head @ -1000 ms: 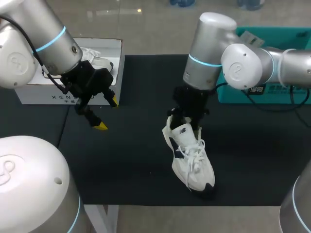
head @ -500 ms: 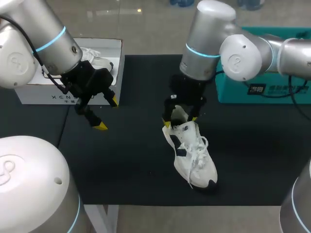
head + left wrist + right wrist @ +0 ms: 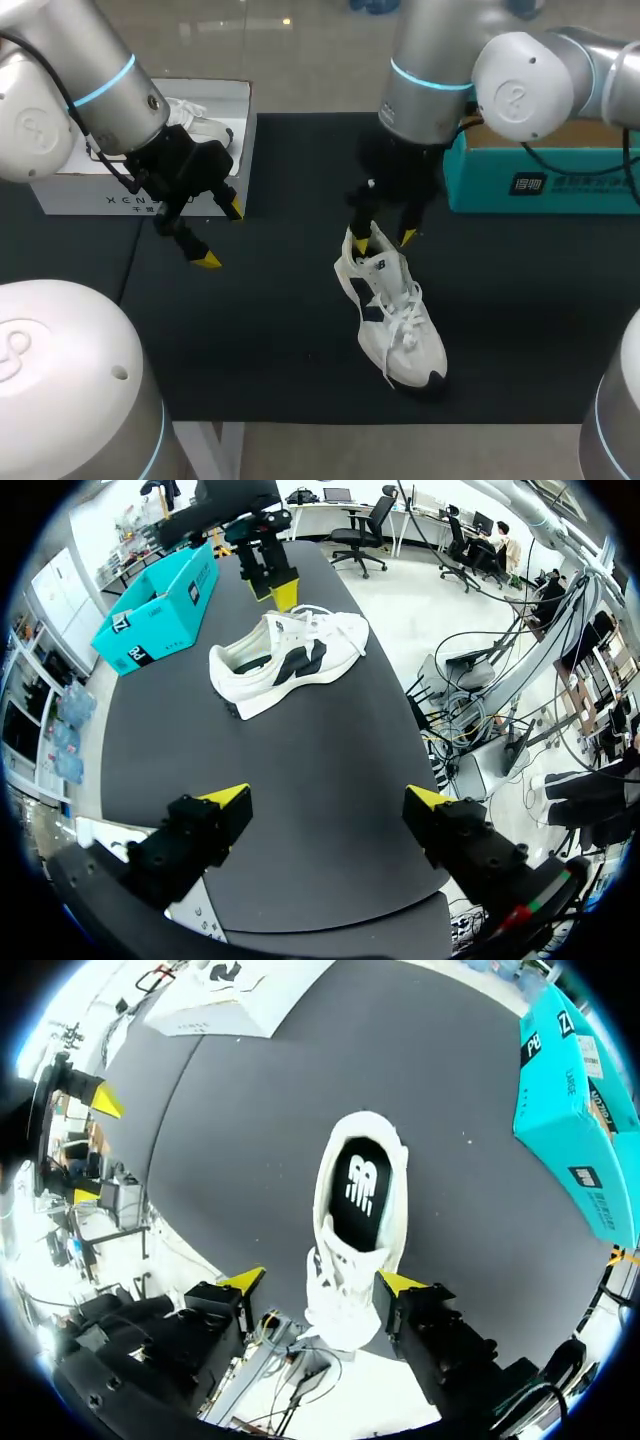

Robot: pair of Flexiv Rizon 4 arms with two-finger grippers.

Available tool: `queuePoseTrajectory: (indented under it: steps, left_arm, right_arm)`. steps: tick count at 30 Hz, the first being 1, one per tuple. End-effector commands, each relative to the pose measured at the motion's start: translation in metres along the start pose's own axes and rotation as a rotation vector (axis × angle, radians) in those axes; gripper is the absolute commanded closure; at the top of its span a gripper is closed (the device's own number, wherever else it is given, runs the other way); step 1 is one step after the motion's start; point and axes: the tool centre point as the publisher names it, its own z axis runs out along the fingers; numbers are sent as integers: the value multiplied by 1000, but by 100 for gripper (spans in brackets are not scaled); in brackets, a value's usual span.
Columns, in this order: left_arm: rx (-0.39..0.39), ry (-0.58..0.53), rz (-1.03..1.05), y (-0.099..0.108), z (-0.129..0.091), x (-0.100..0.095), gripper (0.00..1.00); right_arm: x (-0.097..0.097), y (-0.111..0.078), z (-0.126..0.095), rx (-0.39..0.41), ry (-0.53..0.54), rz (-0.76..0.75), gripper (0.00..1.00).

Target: Take the shoe out of the shoebox, open the shoe tongue, remove and reinsert the insole, then place the shoe into the shoebox

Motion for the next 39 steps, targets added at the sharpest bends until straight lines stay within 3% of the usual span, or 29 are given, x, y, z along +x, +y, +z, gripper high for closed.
queuePoseTrajectory:
  steps: [1, 7, 15, 25, 30, 32, 33, 34, 35, 36, 39]
  left_arm:
    - [-2, 1, 1, 0, 0, 0, 0]
    - [-2, 1, 1, 0, 0, 0, 0]
    - [-2, 1, 1, 0, 0, 0, 0]
    - [-2, 1, 1, 0, 0, 0, 0]
    - [-2, 1, 1, 0, 0, 0, 0]
    - [-2, 1, 1, 0, 0, 0, 0]
    - [-2, 1, 1, 0, 0, 0, 0]
    - [-2, 1, 1, 0, 0, 0, 0]
    - [-2, 1, 1, 0, 0, 0, 0]
    - [-2, 1, 1, 0, 0, 0, 0]
    - [-2, 1, 1, 0, 0, 0, 0]
  right_arm:
    - [-5, -13, 21, -5, 59, 8, 100]
    - [-10, -9, 43, 28, 89, 11, 100]
    - [-19, 2, 56, 41, 97, 9, 100]
    - [-7, 14, 11, -28, 17, -79, 100]
    - [-5, 26, -10, -35, -85, -376, 100]
    - [-1, 26, -17, 2, -194, -497, 100]
    - [-4, 27, -17, 62, -217, -472, 100]
    - [-5, 28, -18, 65, -204, -461, 67]
    - [-5, 28, -18, 65, -204, -461, 11]
    - [-5, 28, -18, 65, -204, -461, 0]
    - [-5, 28, -18, 65, -204, -461, 0]
